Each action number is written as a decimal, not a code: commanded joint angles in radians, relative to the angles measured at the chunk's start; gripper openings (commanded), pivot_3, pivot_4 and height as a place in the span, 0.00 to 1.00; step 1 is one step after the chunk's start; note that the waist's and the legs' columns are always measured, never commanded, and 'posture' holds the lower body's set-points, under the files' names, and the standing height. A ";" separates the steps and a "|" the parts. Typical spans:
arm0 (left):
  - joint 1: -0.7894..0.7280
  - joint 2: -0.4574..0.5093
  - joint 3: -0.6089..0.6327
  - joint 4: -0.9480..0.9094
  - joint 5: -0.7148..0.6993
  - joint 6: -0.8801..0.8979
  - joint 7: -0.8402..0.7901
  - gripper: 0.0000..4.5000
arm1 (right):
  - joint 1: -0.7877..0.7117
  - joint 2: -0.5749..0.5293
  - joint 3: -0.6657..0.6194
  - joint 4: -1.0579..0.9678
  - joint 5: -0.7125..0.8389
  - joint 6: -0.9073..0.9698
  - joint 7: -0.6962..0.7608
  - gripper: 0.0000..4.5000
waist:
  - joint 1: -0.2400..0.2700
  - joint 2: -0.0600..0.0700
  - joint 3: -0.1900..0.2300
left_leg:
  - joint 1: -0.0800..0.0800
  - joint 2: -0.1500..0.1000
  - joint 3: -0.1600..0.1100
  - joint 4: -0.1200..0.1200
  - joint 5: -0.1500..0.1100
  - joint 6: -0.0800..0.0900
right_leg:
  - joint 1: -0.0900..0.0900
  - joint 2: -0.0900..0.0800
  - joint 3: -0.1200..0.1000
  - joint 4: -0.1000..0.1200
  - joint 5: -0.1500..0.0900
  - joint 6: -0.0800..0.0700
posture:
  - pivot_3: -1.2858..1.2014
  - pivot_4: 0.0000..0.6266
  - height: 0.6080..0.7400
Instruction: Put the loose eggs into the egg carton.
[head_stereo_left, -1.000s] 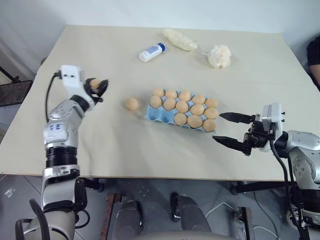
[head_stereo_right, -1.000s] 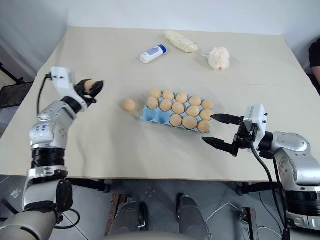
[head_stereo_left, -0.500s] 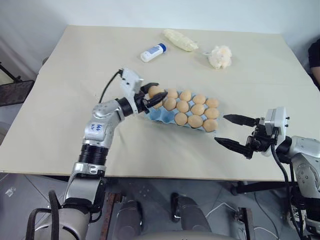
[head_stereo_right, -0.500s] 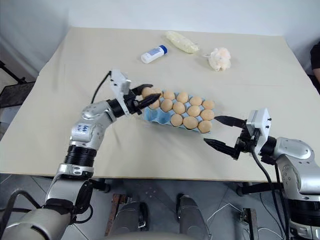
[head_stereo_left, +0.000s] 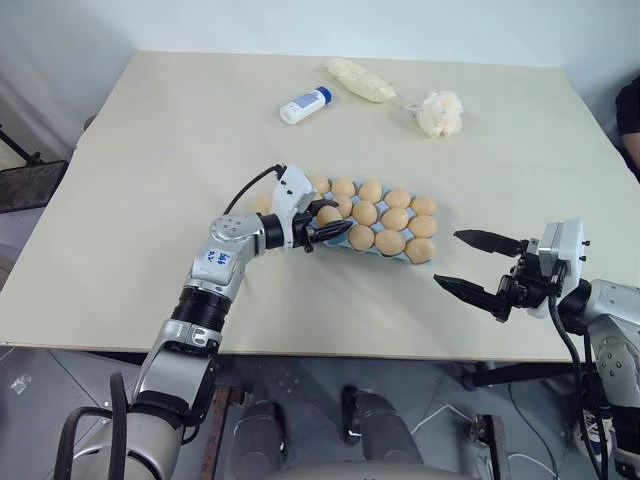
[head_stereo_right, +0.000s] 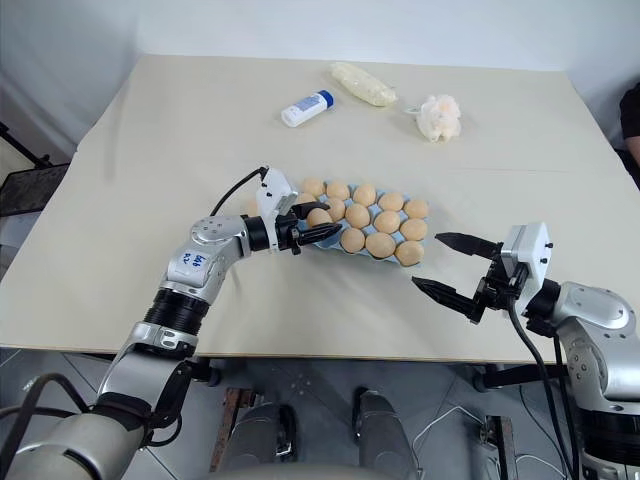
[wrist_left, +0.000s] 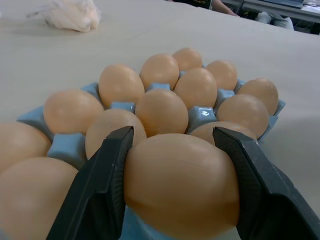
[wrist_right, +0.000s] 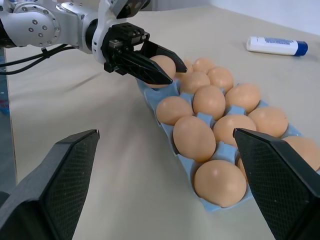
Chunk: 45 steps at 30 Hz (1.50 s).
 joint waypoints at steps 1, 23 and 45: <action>-0.036 -0.018 0.010 0.007 0.009 -0.038 0.006 0.71 | 0.003 0.004 -0.034 -0.034 0.019 -0.021 -0.008 1.00 | 0.000 0.000 0.000 | 0.000 0.000 0.000 0.000 0.000 0.000 | 0.000 0.000 0.000 0.000 0.000 0.000 | 0.52 0.24 1.00; 0.006 0.096 0.349 -0.154 -0.083 -0.213 0.213 0.99 | -0.034 -0.012 -0.035 0.008 0.031 -0.042 0.047 1.00 | 0.000 0.000 0.000 | 0.000 0.001 0.000 0.000 0.000 0.000 | 0.000 0.000 0.000 0.001 0.000 0.000 | 0.52 0.24 1.00; 0.582 0.233 0.586 -0.383 -0.217 -0.214 0.189 0.99 | -0.140 -0.012 0.008 0.109 0.001 -0.046 0.108 1.00 | 0.000 0.000 0.000 | 0.001 0.001 0.002 0.000 -0.003 -0.005 | 0.000 -0.002 0.000 0.000 -0.001 -0.003 | 0.52 0.24 1.00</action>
